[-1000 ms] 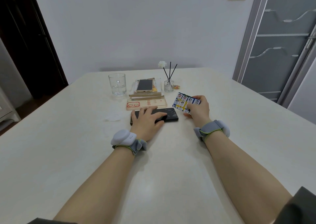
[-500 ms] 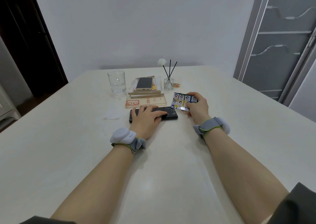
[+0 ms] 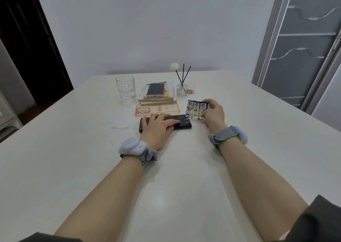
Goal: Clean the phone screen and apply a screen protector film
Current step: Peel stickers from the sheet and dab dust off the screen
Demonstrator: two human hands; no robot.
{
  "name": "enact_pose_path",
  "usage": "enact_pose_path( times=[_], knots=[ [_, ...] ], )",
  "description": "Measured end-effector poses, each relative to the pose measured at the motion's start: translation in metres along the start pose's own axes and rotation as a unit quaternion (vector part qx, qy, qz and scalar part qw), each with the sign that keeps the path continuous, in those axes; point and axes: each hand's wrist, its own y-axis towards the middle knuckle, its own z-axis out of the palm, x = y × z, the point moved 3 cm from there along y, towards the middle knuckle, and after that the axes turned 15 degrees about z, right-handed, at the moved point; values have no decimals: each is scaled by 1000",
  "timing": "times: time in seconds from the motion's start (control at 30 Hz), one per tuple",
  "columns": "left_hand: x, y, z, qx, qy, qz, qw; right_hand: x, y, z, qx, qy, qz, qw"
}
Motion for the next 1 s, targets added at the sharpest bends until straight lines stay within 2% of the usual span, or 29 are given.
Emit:
enact_pose_path(
  times=[1.0],
  knots=[
    [1,1,1,-4,-11,2,1000,1,-2,-3,-19,10,10,1000]
  ],
)
